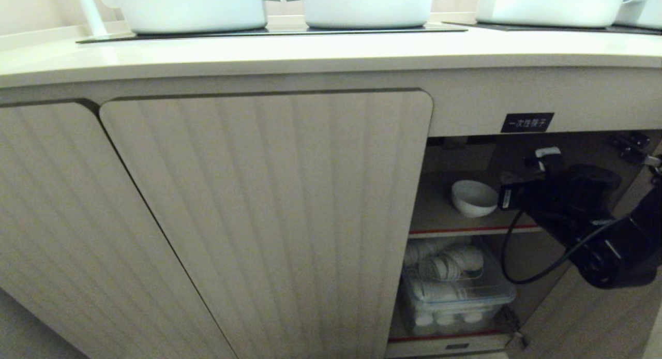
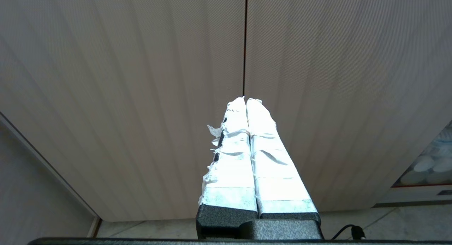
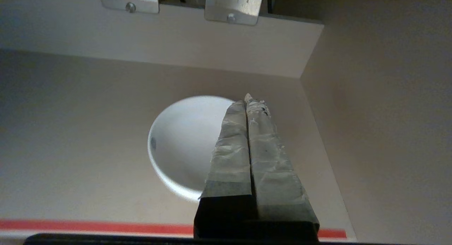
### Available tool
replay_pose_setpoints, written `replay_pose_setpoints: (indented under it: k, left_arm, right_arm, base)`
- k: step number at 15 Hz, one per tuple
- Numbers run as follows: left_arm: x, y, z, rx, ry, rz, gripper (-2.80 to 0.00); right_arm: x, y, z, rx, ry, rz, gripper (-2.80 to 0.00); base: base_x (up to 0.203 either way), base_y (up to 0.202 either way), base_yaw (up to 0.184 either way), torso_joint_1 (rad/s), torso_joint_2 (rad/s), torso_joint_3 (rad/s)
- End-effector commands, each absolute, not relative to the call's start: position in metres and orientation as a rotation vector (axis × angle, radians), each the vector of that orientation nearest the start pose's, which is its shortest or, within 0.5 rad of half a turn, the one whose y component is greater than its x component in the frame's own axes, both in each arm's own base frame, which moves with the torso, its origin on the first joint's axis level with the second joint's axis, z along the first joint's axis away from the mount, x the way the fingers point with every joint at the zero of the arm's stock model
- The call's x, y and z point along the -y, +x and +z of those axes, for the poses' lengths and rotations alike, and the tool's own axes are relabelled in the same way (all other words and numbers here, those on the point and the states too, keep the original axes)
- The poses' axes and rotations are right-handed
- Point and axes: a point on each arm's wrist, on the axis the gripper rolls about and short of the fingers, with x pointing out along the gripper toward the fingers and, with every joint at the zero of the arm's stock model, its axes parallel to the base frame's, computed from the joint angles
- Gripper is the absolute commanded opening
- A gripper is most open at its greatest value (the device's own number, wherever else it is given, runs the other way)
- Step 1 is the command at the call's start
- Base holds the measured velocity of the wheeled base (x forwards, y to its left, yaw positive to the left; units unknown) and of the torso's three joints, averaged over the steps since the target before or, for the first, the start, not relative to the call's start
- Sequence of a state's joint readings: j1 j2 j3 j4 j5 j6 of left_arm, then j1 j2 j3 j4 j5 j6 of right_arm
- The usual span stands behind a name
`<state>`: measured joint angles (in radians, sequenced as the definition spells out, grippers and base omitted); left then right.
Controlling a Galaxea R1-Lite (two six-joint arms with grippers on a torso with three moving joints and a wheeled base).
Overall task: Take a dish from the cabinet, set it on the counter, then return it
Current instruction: Take the bowl from the cabinet
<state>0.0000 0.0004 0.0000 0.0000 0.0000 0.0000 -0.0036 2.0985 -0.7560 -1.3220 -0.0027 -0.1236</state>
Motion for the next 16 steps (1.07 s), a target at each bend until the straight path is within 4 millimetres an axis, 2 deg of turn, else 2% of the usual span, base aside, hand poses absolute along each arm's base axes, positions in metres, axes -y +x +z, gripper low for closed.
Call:
replay_pose_setpoints:
  k: [1,5,16]
  left_arm:
    - [0.0,-0.023,0.075,0.0,0.0,0.0,-2.8]
    - [0.0,-0.023,0.075,0.0,0.0,0.0,-2.8]
    - [0.0,-0.023,0.075,0.0,0.0,0.0,-2.8]
  right_arm:
    - [0.002,0.375,0.099,-0.014,-0.123,-0.006,-2.8]
    - [0.002,0.384,0.095,-0.007,-0.121,-0.006,-2.8]
    - [0.005,0.406,0.101,0.059,-0.114,-0.017,-2.8]
  base:
    - [0.0,0.0,0.0,0.0,0.0,0.0]
    - [0.0,0.0,0.0,0.0,0.0,0.0]
    - [0.0,0.0,0.0,0.0,0.0,0.0]
